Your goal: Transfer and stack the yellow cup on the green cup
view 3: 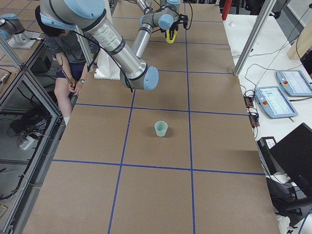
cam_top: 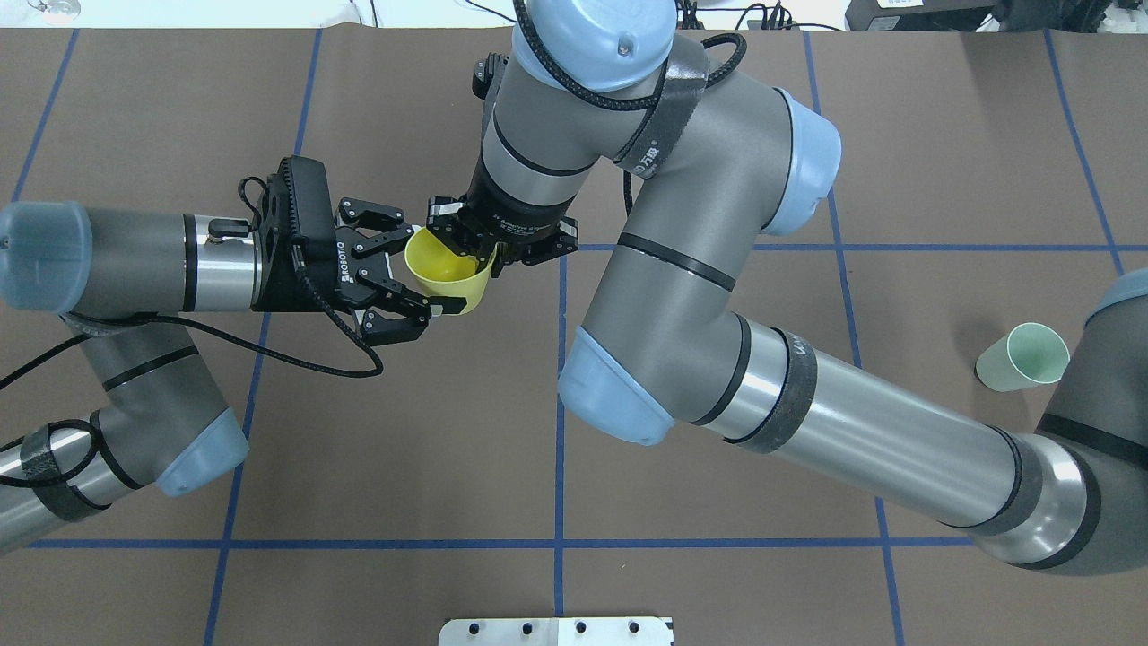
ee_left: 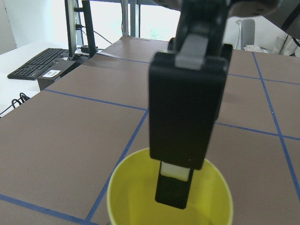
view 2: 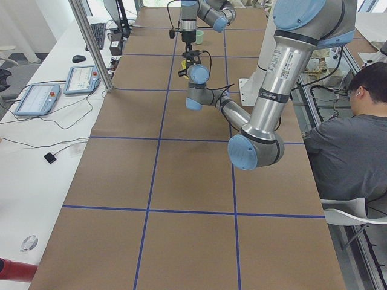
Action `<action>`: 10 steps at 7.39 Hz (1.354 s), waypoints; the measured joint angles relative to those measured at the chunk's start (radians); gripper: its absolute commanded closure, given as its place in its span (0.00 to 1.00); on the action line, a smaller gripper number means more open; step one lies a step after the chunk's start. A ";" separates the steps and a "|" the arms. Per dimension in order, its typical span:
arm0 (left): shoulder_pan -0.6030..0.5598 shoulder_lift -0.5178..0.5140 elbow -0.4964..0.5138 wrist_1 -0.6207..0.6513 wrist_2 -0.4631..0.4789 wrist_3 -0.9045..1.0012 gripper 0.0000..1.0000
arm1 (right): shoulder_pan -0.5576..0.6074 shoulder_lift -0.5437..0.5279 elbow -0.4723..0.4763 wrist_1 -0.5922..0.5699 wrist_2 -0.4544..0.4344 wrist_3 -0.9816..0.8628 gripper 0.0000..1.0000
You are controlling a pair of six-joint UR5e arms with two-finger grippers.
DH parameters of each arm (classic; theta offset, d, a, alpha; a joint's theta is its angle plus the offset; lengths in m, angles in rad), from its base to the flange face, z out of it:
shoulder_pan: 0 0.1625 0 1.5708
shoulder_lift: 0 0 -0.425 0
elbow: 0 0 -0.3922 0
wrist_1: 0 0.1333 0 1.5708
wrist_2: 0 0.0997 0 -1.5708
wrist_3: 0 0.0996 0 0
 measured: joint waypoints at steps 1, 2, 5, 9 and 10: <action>0.004 -0.001 -0.001 -0.001 -0.001 0.000 0.73 | 0.001 0.000 -0.003 0.000 -0.004 -0.006 1.00; 0.005 -0.004 -0.001 -0.002 -0.003 0.000 0.46 | 0.002 0.000 -0.007 -0.003 -0.007 -0.009 1.00; 0.006 -0.008 -0.003 -0.007 -0.011 -0.003 0.00 | 0.005 -0.004 -0.009 -0.029 -0.016 -0.010 1.00; 0.007 -0.008 -0.006 -0.012 -0.011 -0.016 0.00 | 0.008 -0.015 0.023 -0.030 -0.017 -0.010 1.00; 0.006 -0.007 -0.003 -0.011 -0.013 -0.016 0.00 | 0.008 -0.031 0.048 -0.038 -0.017 -0.010 1.00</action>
